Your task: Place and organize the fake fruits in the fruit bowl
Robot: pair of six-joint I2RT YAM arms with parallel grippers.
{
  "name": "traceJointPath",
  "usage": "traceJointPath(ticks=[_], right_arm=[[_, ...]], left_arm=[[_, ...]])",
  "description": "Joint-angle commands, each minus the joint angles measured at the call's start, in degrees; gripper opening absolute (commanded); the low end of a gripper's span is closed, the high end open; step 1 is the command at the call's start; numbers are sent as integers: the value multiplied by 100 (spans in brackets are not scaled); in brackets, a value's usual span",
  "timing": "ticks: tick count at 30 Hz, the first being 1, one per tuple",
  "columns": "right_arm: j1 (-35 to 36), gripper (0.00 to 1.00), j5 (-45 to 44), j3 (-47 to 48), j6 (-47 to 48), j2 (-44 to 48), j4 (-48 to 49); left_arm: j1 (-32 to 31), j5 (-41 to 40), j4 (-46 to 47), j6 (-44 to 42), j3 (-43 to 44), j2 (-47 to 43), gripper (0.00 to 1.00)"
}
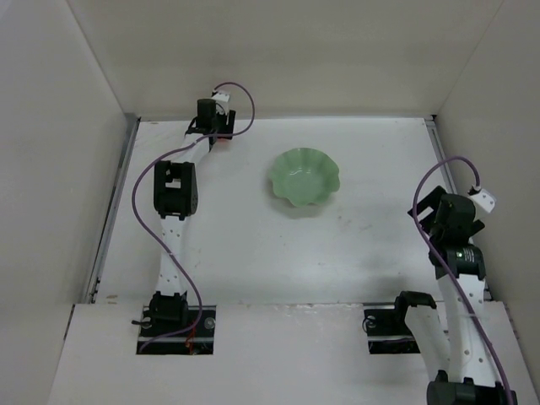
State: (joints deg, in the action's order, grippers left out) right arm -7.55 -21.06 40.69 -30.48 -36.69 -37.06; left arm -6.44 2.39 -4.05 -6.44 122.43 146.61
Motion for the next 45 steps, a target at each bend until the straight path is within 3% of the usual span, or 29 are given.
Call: traceJointPath(ticks=[1,4,6,13,18,25,31,33,35,39,45], right_arm=[[-58,100,-179,282,95,83,-91],[-58,100,-153,256,51,92,-82],[-14,100,-144,238,42,126,-82],[30,100,-57,-121,-203,679,-117],[275,100,-47,-263,-283,1084,-135],[592,100,-65,-237,-309,1155,-188],[856,100,-197,-245,-388,1471,-310],[952,100,-302,-245,-415,1533,-346],[1058,100,-416,-237,-450,1559,-425],[1277,100,-627,-210,-511,1586,-522],[1427,100,-759,-219,-555,1586,-548]], left_arm=[[24,279,-78,-33,272,-150,60],[16,113,-122,-42,229,-290,25],[-19,51,-122,-147,115,-535,22],[-818,437,-43,-902,-1940,-2976,20],[-1723,534,-340,-1035,-2609,-3998,20],[-3015,640,-825,-1228,-3199,-3895,22],[-3351,420,-676,-1132,-2839,-3288,24],[-3395,411,-623,-1140,-2743,-3139,30],[-3438,411,-623,-1193,-2672,-3042,44],[-3421,411,-605,-1184,-2681,-3076,100],[-3263,253,-632,-1132,-2786,-3488,100]])
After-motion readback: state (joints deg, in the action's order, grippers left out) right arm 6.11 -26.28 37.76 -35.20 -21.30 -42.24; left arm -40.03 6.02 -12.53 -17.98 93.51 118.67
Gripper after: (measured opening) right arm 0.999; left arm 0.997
